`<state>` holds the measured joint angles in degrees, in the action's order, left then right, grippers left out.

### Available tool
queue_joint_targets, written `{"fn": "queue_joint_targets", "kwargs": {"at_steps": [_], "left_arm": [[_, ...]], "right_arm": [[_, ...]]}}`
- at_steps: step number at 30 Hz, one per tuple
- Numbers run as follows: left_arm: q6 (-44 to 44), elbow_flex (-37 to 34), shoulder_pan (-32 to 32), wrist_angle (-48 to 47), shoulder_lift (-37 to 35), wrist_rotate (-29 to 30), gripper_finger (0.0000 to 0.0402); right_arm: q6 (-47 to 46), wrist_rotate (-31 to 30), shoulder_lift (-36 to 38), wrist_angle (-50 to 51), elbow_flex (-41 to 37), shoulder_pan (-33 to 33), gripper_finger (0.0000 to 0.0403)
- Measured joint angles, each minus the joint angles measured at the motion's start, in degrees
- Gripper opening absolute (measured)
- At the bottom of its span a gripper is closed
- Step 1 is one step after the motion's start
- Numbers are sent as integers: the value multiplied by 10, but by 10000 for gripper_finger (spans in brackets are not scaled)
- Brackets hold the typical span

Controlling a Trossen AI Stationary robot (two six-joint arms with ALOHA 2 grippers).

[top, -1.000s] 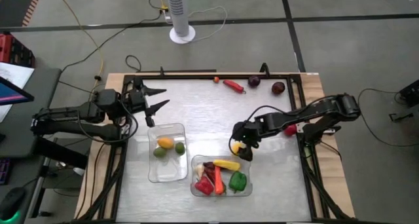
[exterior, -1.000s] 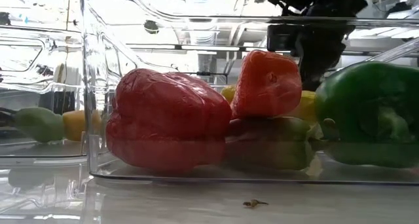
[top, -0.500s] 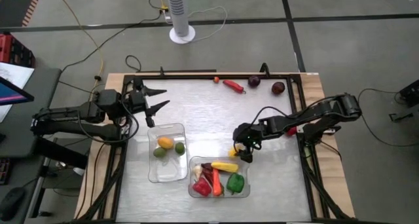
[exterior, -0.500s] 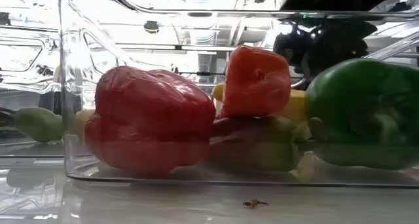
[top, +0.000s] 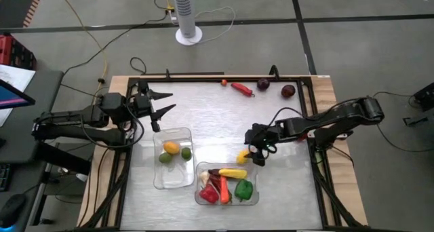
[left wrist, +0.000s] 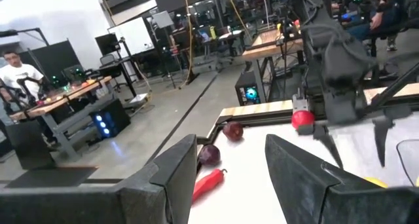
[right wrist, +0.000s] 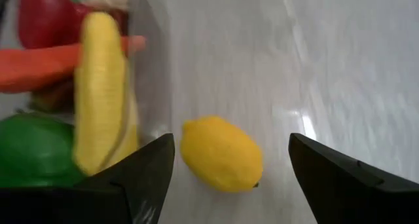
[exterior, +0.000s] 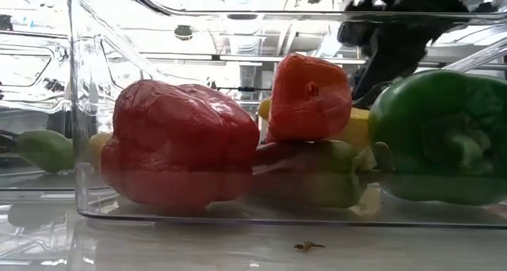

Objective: Sort produce into baskets
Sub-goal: Put the yellow lemon into the left transparent bin

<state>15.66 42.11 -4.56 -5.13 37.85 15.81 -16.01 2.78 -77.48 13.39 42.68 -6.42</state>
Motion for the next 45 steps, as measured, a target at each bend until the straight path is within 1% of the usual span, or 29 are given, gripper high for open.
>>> {"fn": "queue_joint_targets", "kwargs": {"at_steps": [2, 5, 7, 9, 12, 14, 17, 22, 25, 27, 30, 33, 36, 39, 45], "left_arm": [[-2, 0, 0, 0, 0, 0, 169], [-5, 0, 0, 1, 0, -5, 169], [-6, 0, 0, 7, 0, -13, 169], [-14, 0, 0, 19, 6, -24, 169], [-24, 0, 0, 38, 20, -50, 169], [-25, 0, 0, 59, 35, -68, 169], [-43, 0, 0, 79, 60, -69, 169], [-58, 1, 0, 108, 107, -42, 169], [-58, 1, 0, 114, 124, -30, 169], [-57, 1, 0, 123, 131, -24, 169], [-57, 1, 0, 130, 129, -15, 169], [-57, 1, 0, 131, 124, -14, 169], [-57, 1, 0, 146, 123, -14, 169], [-57, 1, 0, 152, 124, -15, 169], [-57, 1, 0, 150, 124, -14, 169]], "right_arm": [[6, -6, 24, 5, 0, -6, 323], [11, -39, 55, -3, -18, -22, 322], [11, -58, 72, -43, -56, -35, 322], [2, -73, 82, -115, -106, -49, 322], [-9, -77, 76, -237, -178, -63, 322], [-7, -77, 65, -291, -211, -67, 322], [19, -78, 51, -339, -240, -64, 322], [99, -74, 34, -395, -258, -45, 322], [147, -44, 32, -442, -266, -28, 322], [170, -8, 32, -473, -274, -12, 322], [187, 44, 32, -515, -282, 20, 322], [199, 70, 18, -554, -282, 43, 322], [206, 111, -17, -601, -279, 56, 322], [206, 143, -67, -626, -270, 63, 322], [201, 169, -158, -678, -249, 62, 322]]}}
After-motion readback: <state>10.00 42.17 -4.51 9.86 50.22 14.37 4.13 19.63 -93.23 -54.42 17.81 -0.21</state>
